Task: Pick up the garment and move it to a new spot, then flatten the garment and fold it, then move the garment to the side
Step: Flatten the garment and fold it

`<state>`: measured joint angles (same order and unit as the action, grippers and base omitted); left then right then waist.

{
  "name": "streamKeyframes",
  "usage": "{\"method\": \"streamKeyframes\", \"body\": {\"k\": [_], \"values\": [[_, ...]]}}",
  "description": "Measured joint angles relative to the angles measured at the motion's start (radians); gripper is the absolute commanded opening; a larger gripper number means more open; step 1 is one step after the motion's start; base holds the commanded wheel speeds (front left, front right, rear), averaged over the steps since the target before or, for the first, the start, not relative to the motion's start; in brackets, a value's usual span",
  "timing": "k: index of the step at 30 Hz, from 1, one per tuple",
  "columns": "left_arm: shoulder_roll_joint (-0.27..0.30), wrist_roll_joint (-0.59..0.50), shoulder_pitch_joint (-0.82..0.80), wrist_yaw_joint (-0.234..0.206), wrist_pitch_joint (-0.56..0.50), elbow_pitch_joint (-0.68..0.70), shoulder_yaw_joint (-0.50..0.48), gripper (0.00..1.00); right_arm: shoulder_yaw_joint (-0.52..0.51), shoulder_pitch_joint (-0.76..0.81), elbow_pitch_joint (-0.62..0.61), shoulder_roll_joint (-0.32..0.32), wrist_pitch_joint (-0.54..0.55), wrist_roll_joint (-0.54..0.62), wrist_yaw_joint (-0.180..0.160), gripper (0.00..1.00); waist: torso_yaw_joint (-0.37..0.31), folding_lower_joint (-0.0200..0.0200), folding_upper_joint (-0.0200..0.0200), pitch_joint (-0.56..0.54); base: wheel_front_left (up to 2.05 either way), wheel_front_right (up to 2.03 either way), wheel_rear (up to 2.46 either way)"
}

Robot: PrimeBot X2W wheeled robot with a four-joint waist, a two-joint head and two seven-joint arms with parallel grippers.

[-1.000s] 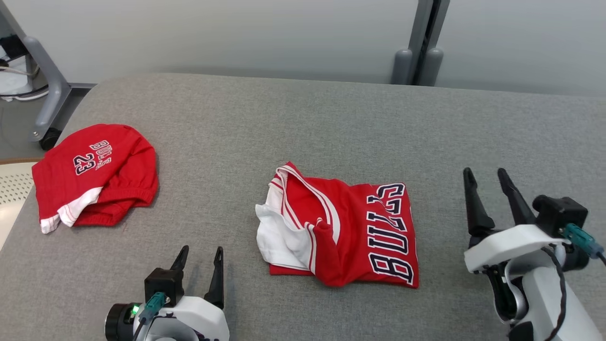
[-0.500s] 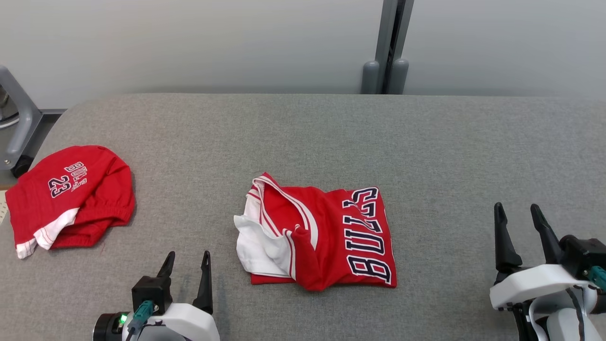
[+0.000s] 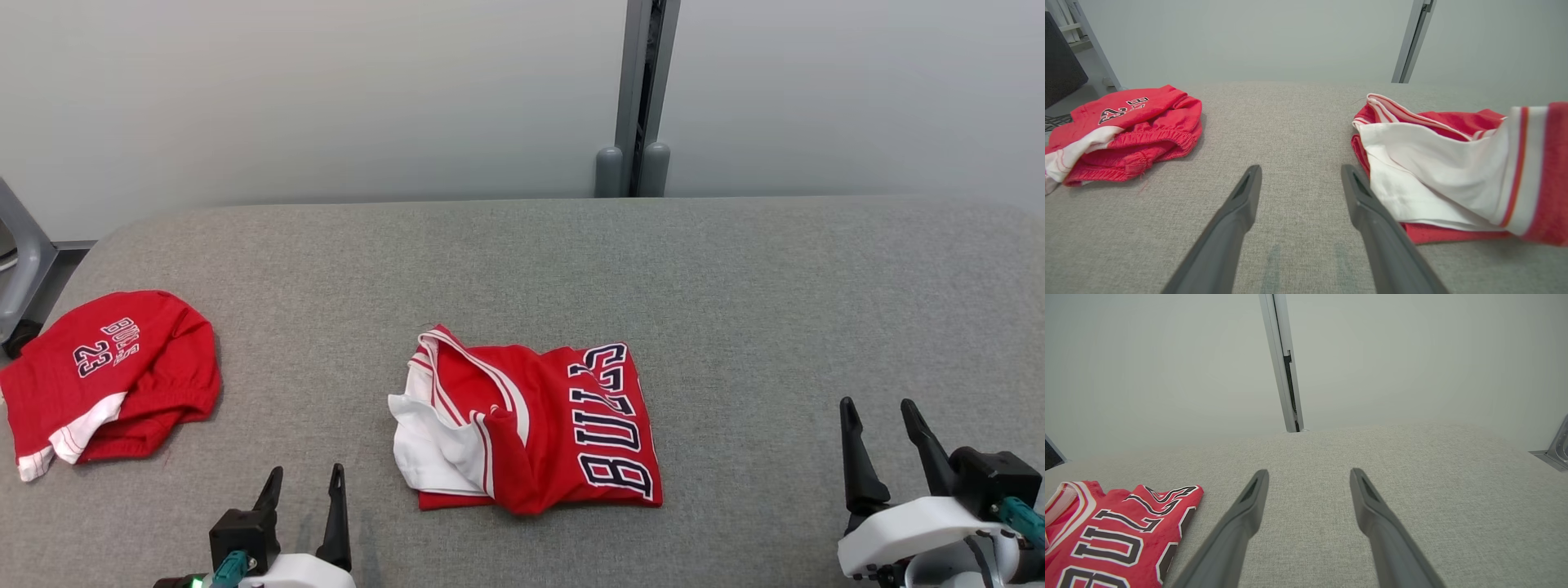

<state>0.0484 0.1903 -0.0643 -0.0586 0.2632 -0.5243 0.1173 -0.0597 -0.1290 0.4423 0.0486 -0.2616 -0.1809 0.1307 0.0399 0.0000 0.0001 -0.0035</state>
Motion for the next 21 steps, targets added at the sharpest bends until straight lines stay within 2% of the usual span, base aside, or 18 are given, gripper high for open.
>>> {"method": "streamKeyframes", "body": {"k": [6, 10, 12, 17, 21], "values": [[0.000, 0.000, 0.000, 0.000, 0.000, 0.007, 0.003, 1.00, 0.006, 0.001, -0.001, 0.000, 0.000, -0.003, 0.000, 1.00, 0.009, 0.0000, 0.0000, 0.009, 0.00, 0.00, 0.00], [0.000, 0.002, 0.000, 0.001, 0.000, 0.007, 0.008, 1.00, 0.057, 0.000, -0.006, 0.001, 0.000, -0.004, 0.000, 1.00, 0.018, 0.0000, 0.0000, 0.017, 0.00, 0.00, 0.00], [0.000, 0.003, -0.001, 0.002, 0.000, 0.007, 0.012, 1.00, 0.123, -0.007, -0.015, 0.001, 0.000, -0.018, 0.000, 1.00, 0.026, 0.0000, 0.0000, 0.024, 0.00, 0.00, 0.00], [0.000, 0.012, -0.009, 0.005, 0.000, 0.005, 0.024, 1.00, 0.361, -0.049, -0.038, -0.003, 0.000, -0.114, 0.000, 1.00, 0.059, 0.0000, 0.0000, 0.043, 0.00, 0.00, 0.00], [0.000, 0.014, -0.013, 0.005, 0.000, -0.001, 0.036, 1.00, 0.496, -0.091, -0.027, -0.002, 0.000, -0.167, 0.000, 1.00, 0.095, 0.0000, 0.0000, 0.058, 0.00, 0.00, 0.00]]}}
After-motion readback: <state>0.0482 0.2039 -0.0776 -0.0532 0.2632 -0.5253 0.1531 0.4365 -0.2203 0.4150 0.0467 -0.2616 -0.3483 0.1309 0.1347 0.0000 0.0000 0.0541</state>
